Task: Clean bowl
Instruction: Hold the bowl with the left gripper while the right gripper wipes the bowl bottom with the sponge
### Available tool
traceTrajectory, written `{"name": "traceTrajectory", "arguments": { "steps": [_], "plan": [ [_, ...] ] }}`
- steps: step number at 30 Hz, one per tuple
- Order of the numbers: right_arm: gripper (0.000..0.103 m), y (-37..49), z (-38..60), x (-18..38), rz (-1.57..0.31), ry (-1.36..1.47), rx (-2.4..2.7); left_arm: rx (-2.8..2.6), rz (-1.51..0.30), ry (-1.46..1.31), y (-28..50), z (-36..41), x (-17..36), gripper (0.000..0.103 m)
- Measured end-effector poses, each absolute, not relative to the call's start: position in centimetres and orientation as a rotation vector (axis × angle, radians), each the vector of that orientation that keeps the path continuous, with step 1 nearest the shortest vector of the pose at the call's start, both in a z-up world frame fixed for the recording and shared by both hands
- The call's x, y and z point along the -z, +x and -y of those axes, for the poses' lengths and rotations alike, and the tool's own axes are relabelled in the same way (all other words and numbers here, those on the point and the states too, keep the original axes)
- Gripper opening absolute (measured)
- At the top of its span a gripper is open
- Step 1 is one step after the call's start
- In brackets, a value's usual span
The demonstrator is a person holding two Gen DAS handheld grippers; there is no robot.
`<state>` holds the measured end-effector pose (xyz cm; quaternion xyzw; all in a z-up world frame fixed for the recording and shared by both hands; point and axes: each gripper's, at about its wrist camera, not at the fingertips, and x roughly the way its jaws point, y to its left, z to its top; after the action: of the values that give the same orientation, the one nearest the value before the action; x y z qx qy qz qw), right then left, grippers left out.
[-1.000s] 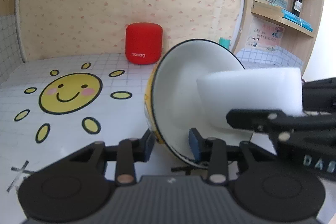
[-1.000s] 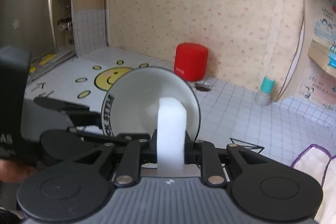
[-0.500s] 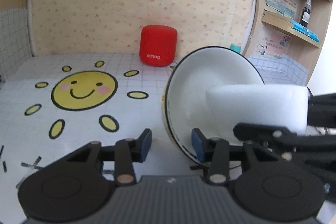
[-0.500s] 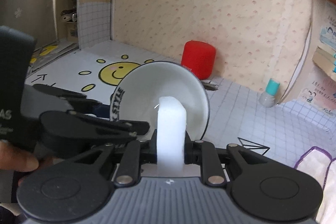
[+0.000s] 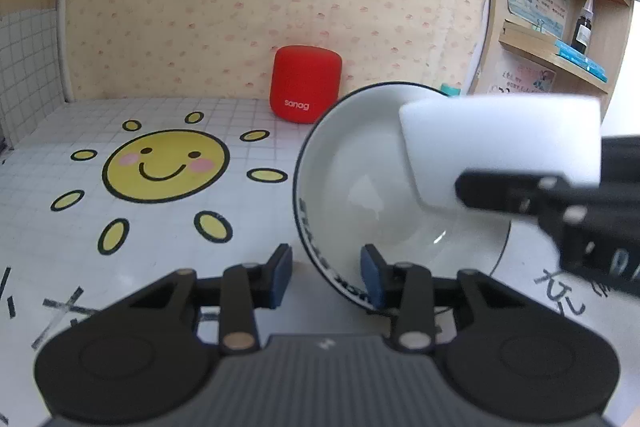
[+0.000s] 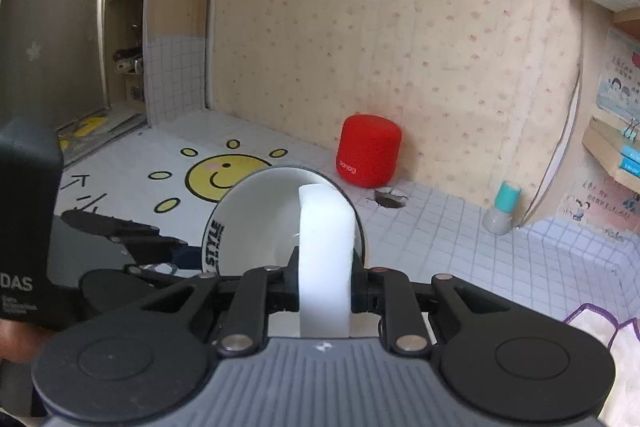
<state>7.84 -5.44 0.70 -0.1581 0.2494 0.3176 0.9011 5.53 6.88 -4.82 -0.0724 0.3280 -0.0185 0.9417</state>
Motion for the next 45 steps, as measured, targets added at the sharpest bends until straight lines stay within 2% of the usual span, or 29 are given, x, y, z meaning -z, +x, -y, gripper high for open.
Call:
{"name": "traceTrajectory", "arguments": {
  "steps": [7,16,20,26,31,42,45],
  "plan": [
    [0.019,7.0,4.7,1.2,-0.563,-0.375,-0.686,0.053,-0.680,-0.179,4.9,-7.3,4.7,0.036],
    [0.019,7.2,4.4,-0.7,-0.508,-0.372,-0.687,0.039,-0.680,-0.182,4.4,-7.6,4.7,0.036],
    [0.019,7.0,4.2,0.7,-0.552,-0.387,-0.693,0.028,-0.679,-0.181,4.5,-8.0,4.5,0.040],
    [0.019,6.9,3.6,1.4,-0.576,-0.407,-0.709,-0.003,-0.668,-0.144,5.3,-8.1,4.3,0.037],
    [0.018,7.0,3.5,1.8,-0.592,-0.411,-0.722,-0.016,-0.667,-0.160,5.7,-8.5,4.4,0.040],
    [0.018,6.8,3.4,-0.6,-0.492,-0.382,-0.698,-0.006,-0.673,-0.151,4.5,-8.4,4.7,0.040],
    [0.019,6.8,3.3,0.2,-0.527,-0.399,-0.706,-0.001,-0.673,-0.168,4.2,-8.4,4.7,0.040]
  ]
}}
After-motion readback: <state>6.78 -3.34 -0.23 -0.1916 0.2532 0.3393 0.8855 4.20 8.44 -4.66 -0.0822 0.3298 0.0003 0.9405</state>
